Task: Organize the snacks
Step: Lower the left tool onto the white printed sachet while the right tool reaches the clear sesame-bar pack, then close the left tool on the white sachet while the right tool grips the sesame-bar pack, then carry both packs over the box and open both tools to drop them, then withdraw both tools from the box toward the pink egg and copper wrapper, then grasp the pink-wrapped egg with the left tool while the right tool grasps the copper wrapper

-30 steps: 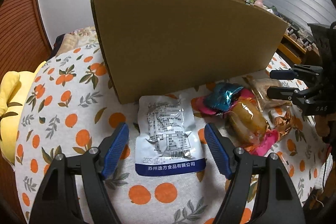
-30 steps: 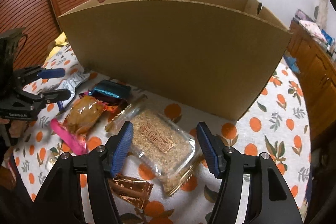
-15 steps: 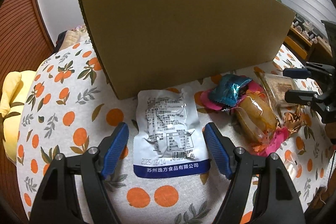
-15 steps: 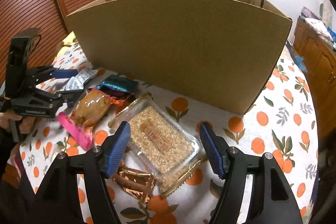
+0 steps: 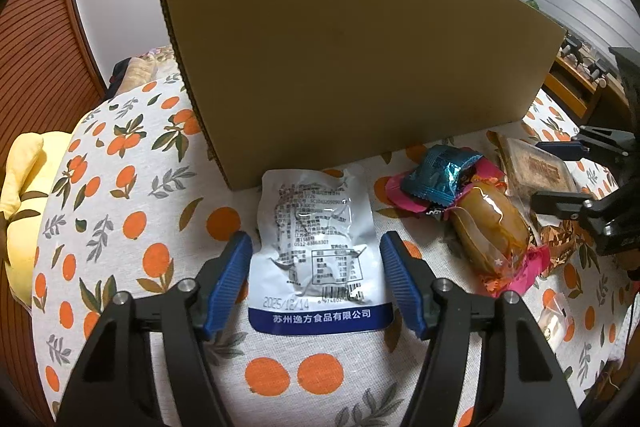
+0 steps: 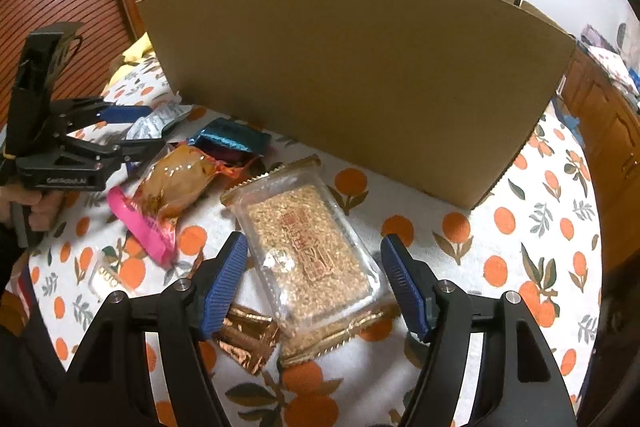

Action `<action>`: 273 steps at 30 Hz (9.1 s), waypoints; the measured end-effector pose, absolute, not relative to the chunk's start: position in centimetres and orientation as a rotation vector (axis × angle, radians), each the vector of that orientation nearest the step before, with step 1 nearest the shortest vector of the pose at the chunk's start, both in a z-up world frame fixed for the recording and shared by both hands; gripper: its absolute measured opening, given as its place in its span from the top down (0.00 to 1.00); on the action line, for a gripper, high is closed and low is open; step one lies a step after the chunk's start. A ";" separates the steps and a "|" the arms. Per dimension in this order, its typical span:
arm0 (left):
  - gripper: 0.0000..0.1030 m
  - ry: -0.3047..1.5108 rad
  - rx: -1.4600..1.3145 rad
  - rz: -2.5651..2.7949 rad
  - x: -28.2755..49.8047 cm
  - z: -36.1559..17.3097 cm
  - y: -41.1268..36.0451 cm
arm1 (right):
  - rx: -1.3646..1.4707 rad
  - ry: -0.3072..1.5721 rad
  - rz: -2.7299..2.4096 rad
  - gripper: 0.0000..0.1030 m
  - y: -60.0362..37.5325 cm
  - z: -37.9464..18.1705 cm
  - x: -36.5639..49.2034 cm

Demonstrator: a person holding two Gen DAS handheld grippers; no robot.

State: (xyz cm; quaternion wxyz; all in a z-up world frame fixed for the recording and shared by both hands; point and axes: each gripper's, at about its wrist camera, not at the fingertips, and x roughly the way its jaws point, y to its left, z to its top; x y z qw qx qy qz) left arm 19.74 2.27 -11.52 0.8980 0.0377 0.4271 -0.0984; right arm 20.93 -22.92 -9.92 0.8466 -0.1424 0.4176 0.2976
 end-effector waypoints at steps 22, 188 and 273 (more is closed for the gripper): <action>0.40 0.857 0.046 -0.210 18.8 -11.0 3.8 | -0.330 0.855 0.601 0.18 -22.1 -10.9 21.0; 0.31 0.593 0.097 -0.293 20.2 1.2 1.2 | -0.160 0.634 0.560 0.41 -20.3 1.2 26.1; 0.59 0.856 -0.040 -0.355 18.5 -10.8 -2.2 | -0.322 0.812 0.622 0.48 -21.5 -10.2 14.6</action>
